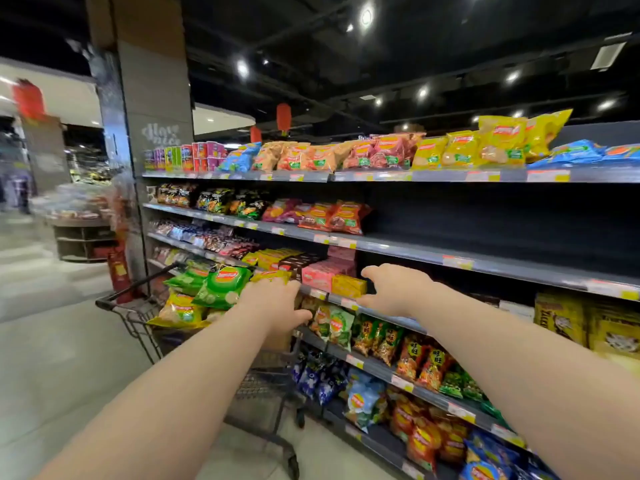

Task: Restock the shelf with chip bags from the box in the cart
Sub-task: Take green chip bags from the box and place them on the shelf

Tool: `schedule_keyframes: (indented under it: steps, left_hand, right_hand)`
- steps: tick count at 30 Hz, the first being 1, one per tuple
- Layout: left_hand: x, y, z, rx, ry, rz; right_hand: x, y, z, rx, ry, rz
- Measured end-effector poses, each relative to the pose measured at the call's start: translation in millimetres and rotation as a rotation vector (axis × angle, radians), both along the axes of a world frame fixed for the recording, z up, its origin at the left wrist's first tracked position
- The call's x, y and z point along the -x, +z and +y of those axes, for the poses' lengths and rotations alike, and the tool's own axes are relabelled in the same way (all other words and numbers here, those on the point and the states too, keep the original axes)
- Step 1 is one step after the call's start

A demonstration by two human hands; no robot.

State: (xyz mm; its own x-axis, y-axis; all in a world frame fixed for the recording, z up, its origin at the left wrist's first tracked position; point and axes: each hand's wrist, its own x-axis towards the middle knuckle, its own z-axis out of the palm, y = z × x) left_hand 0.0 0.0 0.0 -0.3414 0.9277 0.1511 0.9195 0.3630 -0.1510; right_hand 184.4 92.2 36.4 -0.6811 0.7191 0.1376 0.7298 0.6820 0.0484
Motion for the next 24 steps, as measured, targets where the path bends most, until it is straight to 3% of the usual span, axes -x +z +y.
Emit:
schedule_keyframes:
  steps: [12,24]
  left_hand:
    - [140.2,-22.7,16.7,0.035,0.157,0.02]
    - [268.3,-28.0,111.1,0.076,0.334,0.038]
  right_hand:
    - [161.5,-23.7,44.1,0.028,0.111,-0.083]
    - [320.3,-33.5,180.7,0.005,0.274,-0.092]
